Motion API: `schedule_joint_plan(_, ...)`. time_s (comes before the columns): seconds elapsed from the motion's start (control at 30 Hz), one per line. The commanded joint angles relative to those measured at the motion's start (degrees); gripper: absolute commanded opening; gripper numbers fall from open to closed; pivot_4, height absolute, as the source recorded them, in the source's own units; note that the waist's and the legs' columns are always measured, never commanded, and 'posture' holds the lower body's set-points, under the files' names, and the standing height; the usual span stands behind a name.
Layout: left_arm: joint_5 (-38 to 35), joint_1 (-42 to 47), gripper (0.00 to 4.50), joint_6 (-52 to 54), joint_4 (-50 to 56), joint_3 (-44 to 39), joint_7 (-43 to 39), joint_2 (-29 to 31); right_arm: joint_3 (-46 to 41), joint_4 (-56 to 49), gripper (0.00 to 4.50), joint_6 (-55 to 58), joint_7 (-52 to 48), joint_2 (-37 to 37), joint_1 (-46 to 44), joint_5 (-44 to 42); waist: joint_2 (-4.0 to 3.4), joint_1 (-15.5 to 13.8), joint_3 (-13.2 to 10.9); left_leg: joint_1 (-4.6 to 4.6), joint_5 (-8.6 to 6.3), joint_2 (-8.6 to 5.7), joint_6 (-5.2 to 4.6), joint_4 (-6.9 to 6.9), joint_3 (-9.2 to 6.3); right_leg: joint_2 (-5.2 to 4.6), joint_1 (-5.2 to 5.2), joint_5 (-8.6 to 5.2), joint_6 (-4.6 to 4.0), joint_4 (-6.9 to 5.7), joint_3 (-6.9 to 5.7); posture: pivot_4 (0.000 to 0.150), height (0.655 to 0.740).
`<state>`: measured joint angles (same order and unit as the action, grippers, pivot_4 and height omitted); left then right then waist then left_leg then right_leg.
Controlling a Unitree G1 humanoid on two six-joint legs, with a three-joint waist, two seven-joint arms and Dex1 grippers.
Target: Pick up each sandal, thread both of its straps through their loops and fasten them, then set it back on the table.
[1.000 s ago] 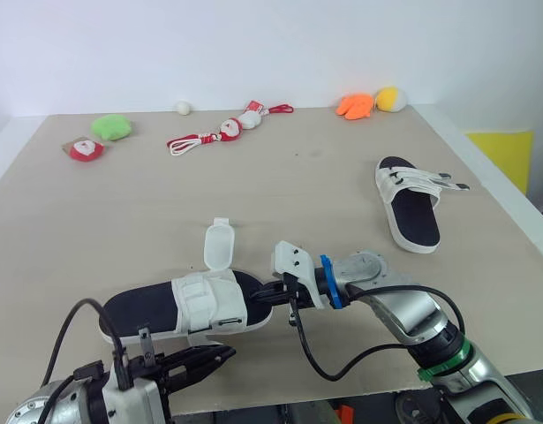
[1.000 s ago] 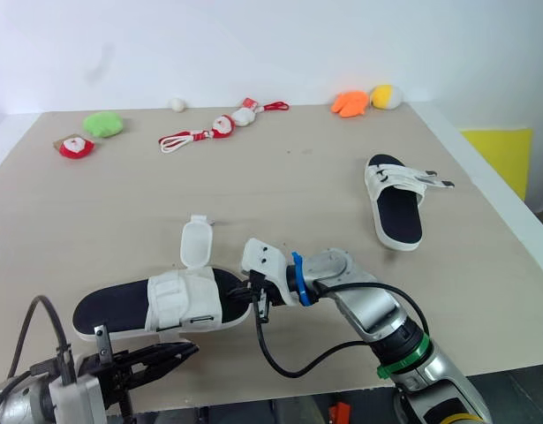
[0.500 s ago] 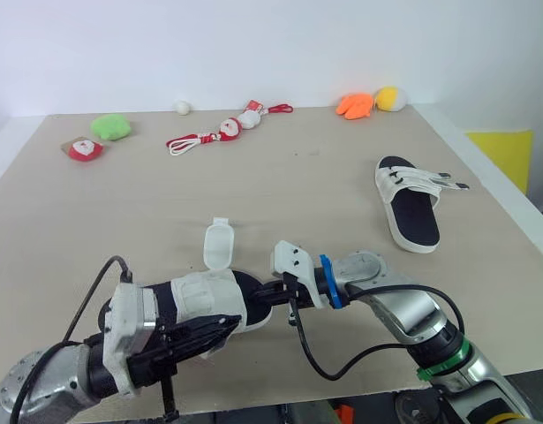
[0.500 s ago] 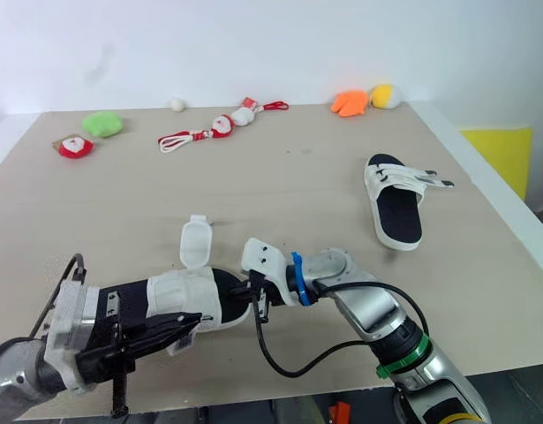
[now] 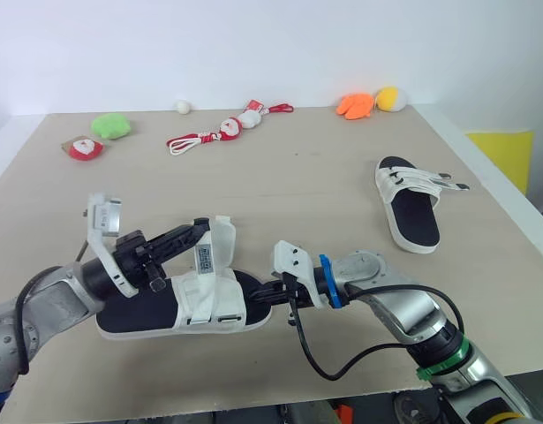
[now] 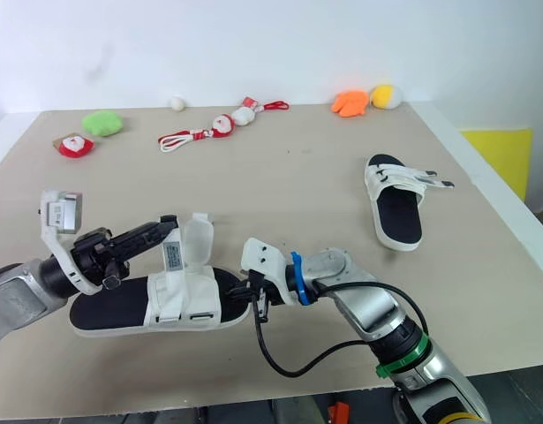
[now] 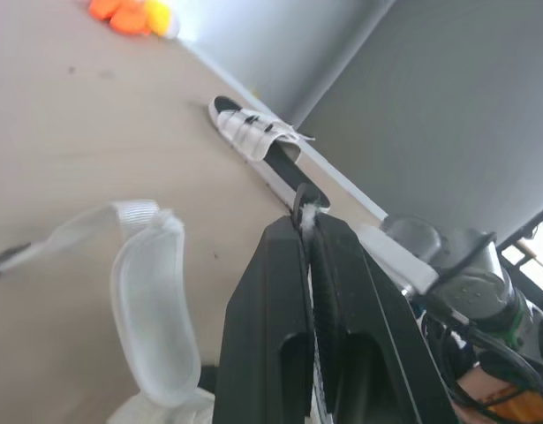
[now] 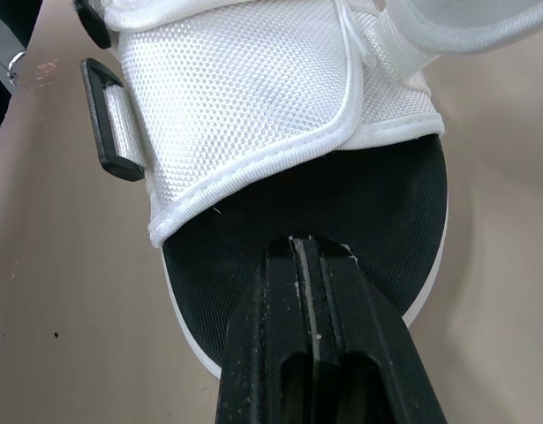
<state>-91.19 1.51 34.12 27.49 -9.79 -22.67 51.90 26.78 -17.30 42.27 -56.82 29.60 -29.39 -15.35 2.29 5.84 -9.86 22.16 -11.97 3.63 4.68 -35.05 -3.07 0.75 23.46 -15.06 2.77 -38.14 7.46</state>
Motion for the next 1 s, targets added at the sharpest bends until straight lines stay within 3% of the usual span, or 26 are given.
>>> schedule_joint_plan(0.03,-3.6,1.2,0.05,3.4,0.4,-1.8,1.0,-1.4,2.2,1.6,0.00,1.0,1.3,0.5,1.4,1.9,0.00,0.0,0.0,0.00,0.00,0.00,0.00,-0.01,-0.01,0.00,-0.01,0.00,0.00,0.00,0.00,0.150,0.7400)
schedule_joint_plan(0.27,-3.2,0.8,0.05,6.5,-2.0,-5.3,2.2,-3.5,2.2,1.8,0.00,0.6,1.5,0.5,1.4,2.0,0.00,0.0,0.0,-0.02,0.01,0.00,0.00,-0.03,-0.03,0.00,-0.01,0.00,-0.01,0.00,-0.02,0.150,0.7400)
schedule_joint_plan(0.47,-12.5,-0.5,0.05,10.7,-6.5,-9.7,2.1,-4.9,2.2,2.0,0.00,0.6,1.6,0.3,1.4,1.9,0.01,0.0,0.0,-0.01,0.01,0.00,0.00,-0.03,-0.05,0.01,0.00,0.00,-0.01,0.00,-0.03,0.150,0.7400)
schedule_joint_plan(1.0,5.2,-0.1,0.05,15.7,-14.8,-8.3,-9.4,-7.4,2.4,2.1,0.00,0.3,1.7,0.2,0.9,2.0,0.01,0.0,0.0,0.00,0.01,0.00,0.01,-0.04,-0.07,0.01,0.03,0.00,-0.03,0.00,-0.05,0.150,0.7400)
